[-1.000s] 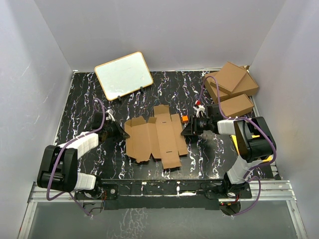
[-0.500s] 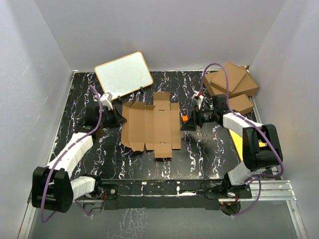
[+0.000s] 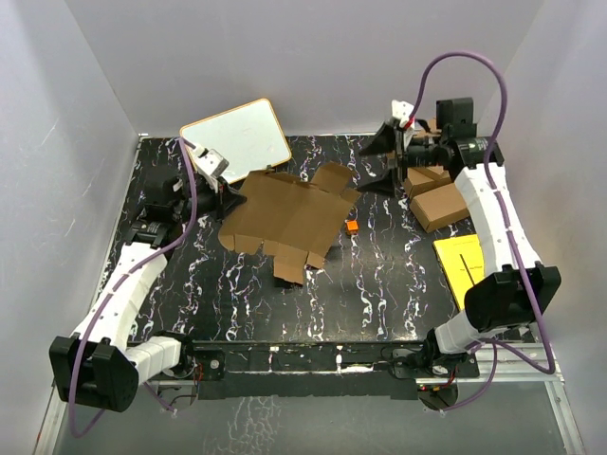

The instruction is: Fold the paper box

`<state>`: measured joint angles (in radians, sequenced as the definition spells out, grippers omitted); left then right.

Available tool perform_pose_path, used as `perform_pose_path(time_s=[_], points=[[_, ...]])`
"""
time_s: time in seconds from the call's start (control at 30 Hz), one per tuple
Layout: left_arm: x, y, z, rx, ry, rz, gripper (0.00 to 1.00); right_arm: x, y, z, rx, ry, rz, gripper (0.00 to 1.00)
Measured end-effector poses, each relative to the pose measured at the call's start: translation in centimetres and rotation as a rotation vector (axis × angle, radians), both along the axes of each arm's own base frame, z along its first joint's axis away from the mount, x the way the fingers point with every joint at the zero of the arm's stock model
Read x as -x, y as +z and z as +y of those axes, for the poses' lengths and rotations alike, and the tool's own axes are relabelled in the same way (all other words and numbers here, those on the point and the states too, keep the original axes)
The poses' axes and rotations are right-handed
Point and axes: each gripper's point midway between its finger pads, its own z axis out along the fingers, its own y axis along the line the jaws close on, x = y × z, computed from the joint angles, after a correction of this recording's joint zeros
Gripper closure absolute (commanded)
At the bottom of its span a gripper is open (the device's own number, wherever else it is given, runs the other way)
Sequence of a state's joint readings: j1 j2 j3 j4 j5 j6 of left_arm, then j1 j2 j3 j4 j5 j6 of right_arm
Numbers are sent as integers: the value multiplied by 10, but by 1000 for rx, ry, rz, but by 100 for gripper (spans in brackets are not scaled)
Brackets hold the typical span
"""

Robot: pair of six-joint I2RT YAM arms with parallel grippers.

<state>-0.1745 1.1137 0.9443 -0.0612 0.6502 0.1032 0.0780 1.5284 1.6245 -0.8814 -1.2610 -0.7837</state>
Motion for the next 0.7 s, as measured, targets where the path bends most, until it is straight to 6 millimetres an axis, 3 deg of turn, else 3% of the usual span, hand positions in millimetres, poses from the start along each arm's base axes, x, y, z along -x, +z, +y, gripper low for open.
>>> perform_pose_path(time_s=[0.1,0.23,0.4,0.53,0.7], points=[[12,10,-9,-3,-104,-61,100,-5,32,5,-14,14,-71,2],[25,27,-18,2,-207,-133,100,-16,45,27,4,41,-88,1],[35,40,-24,-1,-287,-193,100,-19,19,60,66,86,-3,11],[41,43,-26,-6,-319,-217,100,-21,-4,63,126,71,59,22],[44,43,-27,-6,-342,-229,100,-17,-16,69,196,67,43,36]])
